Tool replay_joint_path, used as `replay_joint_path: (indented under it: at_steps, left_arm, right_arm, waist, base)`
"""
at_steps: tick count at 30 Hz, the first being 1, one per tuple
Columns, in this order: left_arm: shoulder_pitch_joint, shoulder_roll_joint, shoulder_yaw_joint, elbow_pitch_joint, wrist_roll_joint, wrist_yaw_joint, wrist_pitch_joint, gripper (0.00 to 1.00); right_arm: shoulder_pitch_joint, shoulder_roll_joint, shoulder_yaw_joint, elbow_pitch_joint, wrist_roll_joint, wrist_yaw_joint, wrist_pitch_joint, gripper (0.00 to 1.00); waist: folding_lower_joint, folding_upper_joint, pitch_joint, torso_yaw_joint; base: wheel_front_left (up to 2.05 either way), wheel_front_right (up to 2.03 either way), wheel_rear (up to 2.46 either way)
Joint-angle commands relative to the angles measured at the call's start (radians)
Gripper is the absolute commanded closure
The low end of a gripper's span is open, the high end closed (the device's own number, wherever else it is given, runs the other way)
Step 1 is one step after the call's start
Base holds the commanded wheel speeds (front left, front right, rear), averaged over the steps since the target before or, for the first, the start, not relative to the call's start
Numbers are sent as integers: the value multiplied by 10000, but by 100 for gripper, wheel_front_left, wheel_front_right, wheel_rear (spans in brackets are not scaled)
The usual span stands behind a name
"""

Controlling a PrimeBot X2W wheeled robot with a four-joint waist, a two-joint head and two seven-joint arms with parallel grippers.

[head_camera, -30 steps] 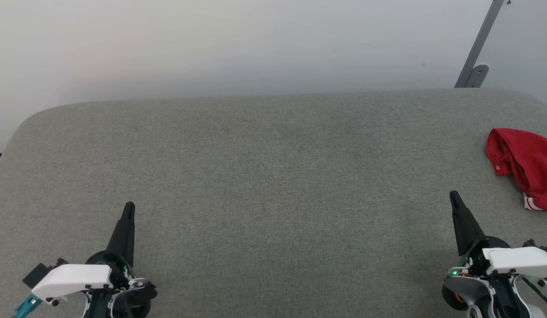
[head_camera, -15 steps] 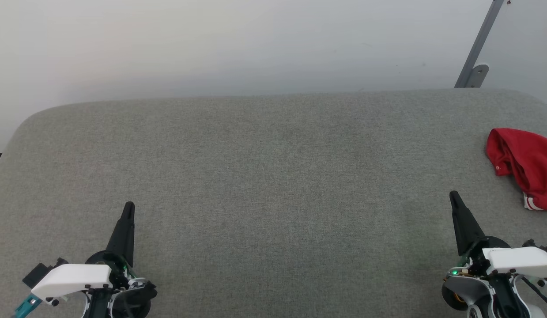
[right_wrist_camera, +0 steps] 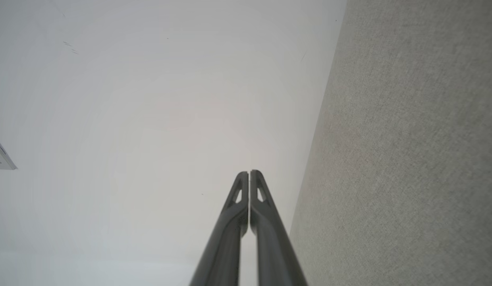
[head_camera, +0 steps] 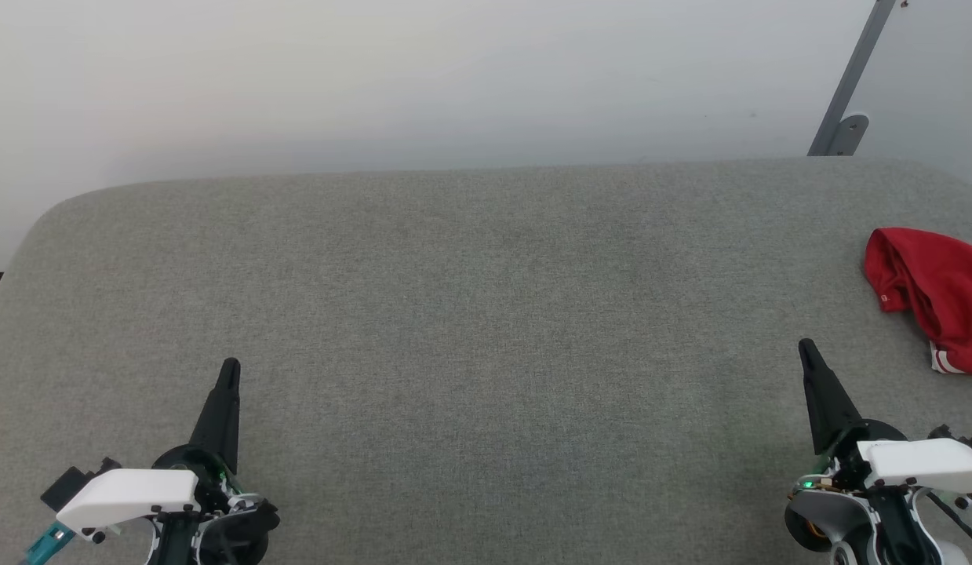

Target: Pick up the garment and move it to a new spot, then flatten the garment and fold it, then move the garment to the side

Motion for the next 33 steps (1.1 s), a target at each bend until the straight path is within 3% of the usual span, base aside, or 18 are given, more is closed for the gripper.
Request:
replay_joint_path:
  at_steps: [1,33]
  left_arm:
    - [-115,-16,38,-7,35,4,15,100]
    - [-121,-51,85,-5,66,4,69,100]
  right_arm:
    - [-44,14,2,5,39,0,17,100]
    - [-44,14,2,5,40,0,15,100]
  waist:
    - [0,0,0,0]
    - [0,0,0,0]
  base:
    - [0,0,0]
    - [0,0,0]
